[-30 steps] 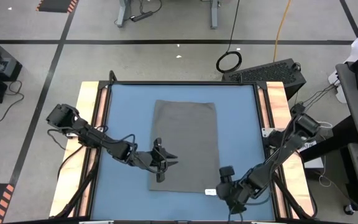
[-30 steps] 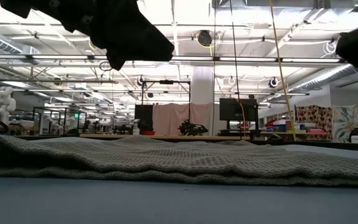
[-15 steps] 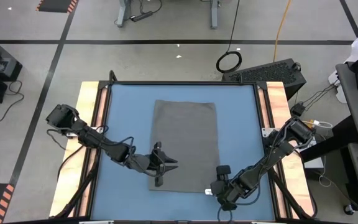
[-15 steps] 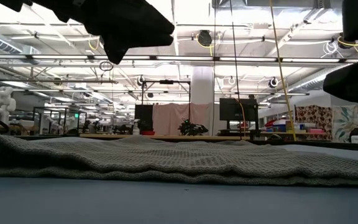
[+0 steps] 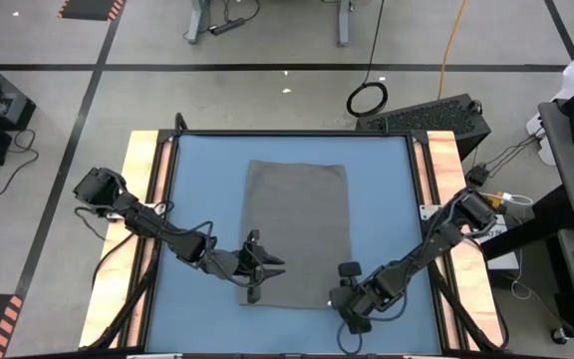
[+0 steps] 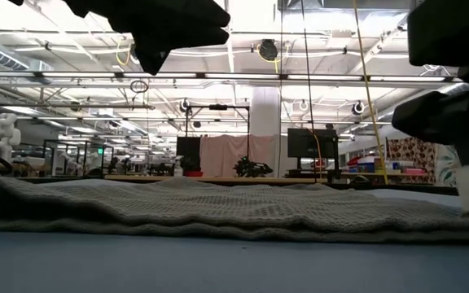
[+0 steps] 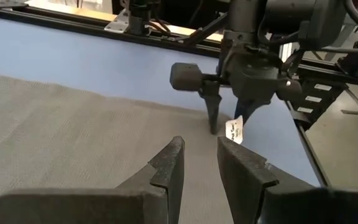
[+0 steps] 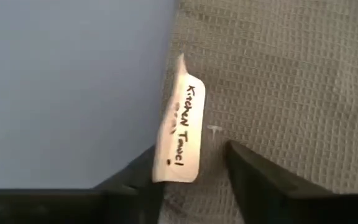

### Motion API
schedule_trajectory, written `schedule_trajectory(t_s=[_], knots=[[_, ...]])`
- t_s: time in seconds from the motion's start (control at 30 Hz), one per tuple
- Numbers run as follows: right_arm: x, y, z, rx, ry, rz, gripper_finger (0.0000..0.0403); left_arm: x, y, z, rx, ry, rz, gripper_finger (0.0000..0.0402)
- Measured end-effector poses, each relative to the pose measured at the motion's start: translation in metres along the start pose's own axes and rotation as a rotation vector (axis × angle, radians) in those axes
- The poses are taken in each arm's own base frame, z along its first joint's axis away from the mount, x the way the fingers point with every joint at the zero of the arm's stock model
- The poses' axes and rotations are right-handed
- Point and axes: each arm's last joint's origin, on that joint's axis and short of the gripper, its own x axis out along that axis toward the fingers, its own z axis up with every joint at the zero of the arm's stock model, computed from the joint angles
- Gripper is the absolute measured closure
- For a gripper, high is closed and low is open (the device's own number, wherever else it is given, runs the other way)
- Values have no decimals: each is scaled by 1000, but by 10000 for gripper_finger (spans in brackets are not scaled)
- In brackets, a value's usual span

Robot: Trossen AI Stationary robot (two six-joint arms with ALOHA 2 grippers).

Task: Roll towel
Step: Roll the gray towel

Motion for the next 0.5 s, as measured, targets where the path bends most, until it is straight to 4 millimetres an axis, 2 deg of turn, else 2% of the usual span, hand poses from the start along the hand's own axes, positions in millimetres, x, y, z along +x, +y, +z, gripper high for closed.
schedule_trajectory(t_s=[0.17,0.3,0.37,0.5], knots=[[5,-4,3,-1,18,17,334,-2,-4,-1,5,-2,-1,297],[4,-5,3,4,18,26,388,-4,-7,-2,8,-7,-2,297],[3,-5,4,8,12,33,395,-4,-8,-3,10,-9,3,297],[-1,-7,6,20,4,40,381,-4,-10,-6,17,-7,14,297]])
